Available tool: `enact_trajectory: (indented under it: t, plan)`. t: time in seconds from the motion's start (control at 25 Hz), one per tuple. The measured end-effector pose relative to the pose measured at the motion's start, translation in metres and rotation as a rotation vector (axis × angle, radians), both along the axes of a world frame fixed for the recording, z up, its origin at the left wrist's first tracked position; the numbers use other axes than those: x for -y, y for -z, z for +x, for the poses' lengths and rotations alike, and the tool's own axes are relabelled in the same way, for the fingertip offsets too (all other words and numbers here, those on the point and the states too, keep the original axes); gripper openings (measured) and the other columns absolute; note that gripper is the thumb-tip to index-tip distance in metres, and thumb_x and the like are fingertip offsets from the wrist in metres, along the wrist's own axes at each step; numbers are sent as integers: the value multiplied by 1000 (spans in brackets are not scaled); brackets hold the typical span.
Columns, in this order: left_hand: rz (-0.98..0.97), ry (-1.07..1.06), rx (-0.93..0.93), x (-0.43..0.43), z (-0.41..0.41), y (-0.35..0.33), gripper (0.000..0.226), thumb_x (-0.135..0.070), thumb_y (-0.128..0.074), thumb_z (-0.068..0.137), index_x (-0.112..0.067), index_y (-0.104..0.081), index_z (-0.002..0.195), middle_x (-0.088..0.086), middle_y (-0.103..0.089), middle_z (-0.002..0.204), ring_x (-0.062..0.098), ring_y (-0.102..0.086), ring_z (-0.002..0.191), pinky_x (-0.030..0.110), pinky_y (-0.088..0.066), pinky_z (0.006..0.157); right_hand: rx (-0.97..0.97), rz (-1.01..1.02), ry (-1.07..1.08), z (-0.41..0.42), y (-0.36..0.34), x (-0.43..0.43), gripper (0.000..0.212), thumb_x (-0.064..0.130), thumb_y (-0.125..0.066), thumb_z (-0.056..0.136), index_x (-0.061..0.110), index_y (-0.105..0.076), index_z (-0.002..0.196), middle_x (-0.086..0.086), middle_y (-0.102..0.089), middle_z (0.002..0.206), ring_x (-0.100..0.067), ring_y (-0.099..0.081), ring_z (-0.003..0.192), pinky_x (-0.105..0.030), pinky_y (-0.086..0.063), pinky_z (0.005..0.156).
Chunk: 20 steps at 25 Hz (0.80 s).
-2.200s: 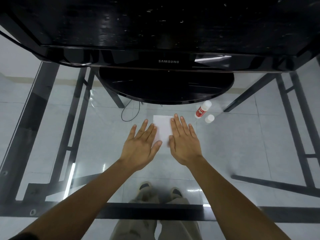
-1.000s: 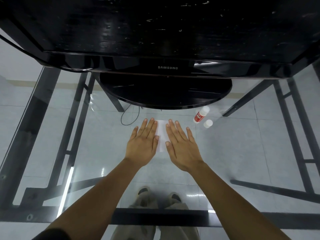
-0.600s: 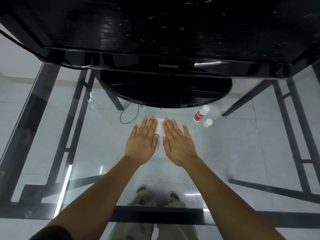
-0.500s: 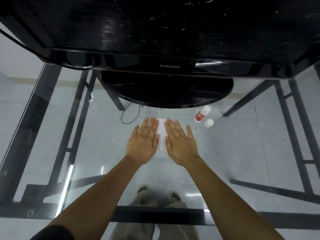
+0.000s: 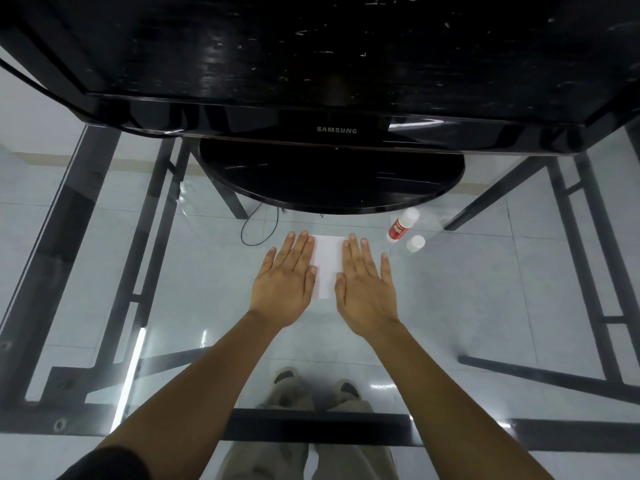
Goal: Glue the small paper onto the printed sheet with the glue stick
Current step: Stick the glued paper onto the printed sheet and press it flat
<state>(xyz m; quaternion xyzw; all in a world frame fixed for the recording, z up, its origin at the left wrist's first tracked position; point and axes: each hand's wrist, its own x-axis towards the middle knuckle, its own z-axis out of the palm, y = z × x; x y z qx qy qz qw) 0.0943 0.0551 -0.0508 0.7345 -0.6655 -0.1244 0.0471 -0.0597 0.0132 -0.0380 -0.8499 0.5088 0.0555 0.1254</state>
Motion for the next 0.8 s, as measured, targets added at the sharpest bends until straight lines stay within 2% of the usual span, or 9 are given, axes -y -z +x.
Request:
enact_trajectory:
  t: [0.12,0.24,0.44,0.6,0.8]
  plan:
    - [-4,6,5,0,0,1,52,-36,-12,98,-17,5,144,0,-5,157,11,11,139,36,-1,115,-16,22,-119,1,2,-16,57,41,-6,95,19,15,144,-1,11,157,-17,22,138,-39,23,106]
    - [-4,2,15,0,0,1,55,-39,-5,96,-17,1,146,0,-6,157,12,7,141,35,1,115,-39,-10,-5,-8,0,-5,57,40,-7,96,19,12,145,0,8,158,-20,14,143,-40,21,107]
    - [-19,0,16,0,0,2,57,-40,-1,94,-16,-2,145,1,-10,157,12,5,141,37,-4,115,-7,22,-126,-2,0,-17,56,40,-8,97,20,17,142,1,12,157,-15,27,136,-38,26,105]
    - [-20,0,13,0,0,2,57,-40,-4,95,-16,-4,146,1,-10,157,14,1,143,36,-3,115,-50,-27,-21,-12,-1,-6,56,39,-8,96,19,11,145,1,8,158,-19,13,143,-40,21,107]
    - [-10,6,19,0,1,3,56,-39,-8,96,-16,-3,146,2,-8,157,12,7,140,36,-1,114,12,17,-73,-2,3,-3,56,39,-9,97,19,15,143,0,11,157,-17,14,143,-40,18,109]
